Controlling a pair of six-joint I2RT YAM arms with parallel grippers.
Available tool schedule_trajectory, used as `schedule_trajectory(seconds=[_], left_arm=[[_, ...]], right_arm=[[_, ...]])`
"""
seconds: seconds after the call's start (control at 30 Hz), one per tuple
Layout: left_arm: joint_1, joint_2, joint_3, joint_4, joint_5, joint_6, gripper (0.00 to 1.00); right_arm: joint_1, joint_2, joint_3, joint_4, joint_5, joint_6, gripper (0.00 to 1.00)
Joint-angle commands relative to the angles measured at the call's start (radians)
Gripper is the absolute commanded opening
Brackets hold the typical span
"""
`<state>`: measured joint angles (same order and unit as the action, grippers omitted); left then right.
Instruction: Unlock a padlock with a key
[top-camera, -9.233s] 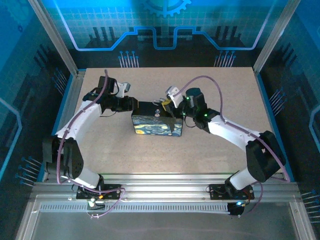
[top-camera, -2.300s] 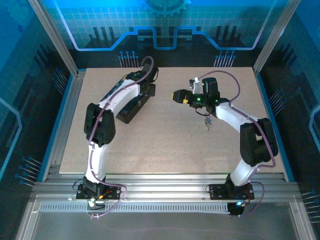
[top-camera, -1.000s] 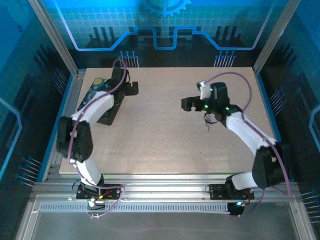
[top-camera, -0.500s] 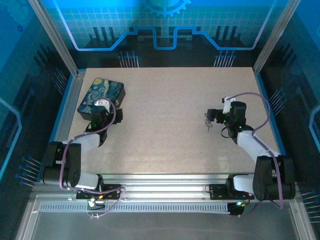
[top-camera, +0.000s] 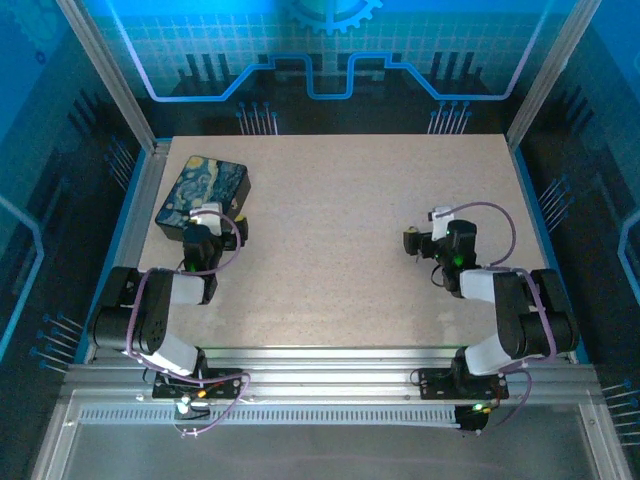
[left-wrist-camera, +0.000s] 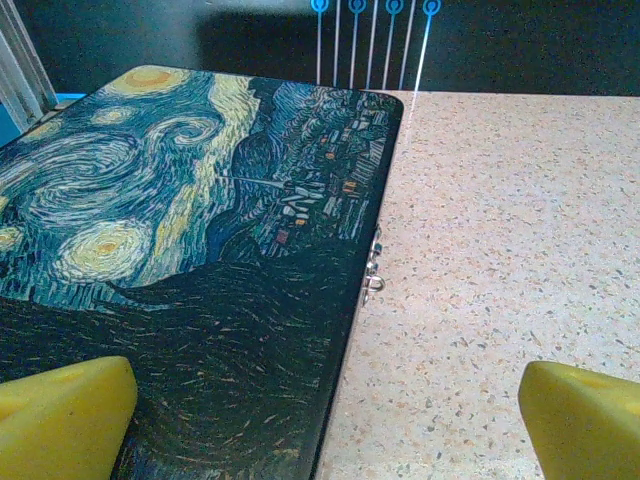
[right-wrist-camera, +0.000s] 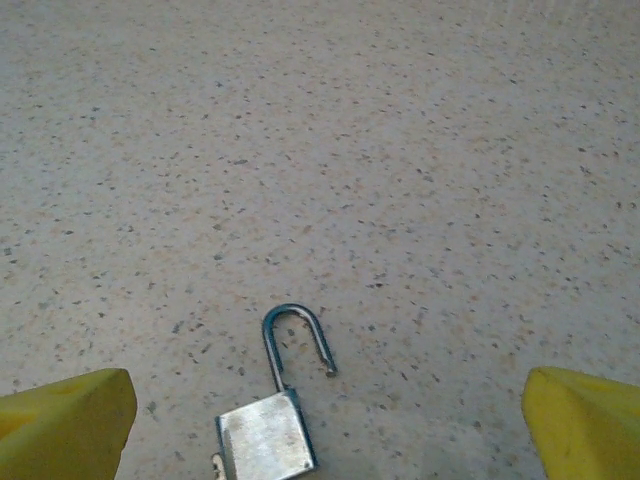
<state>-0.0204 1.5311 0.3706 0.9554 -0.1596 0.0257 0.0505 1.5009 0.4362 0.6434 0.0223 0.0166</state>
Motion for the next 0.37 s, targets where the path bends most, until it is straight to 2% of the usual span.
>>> schedule_trajectory(seconds=[0.0, 0.33], left_arm=[[0.001, 0.019, 0.011, -0.032, 0.041, -0.021, 0.99], [0.008, 0.02, 0.016, -0.041, 0.071, -0.019, 0.99]], right_arm=[[0.001, 0.005, -0.005, 0.111, 0.005, -0.029, 1.0], [-0.004, 0.004, -0.004, 0.11, -0.007, -0.026, 1.0]])
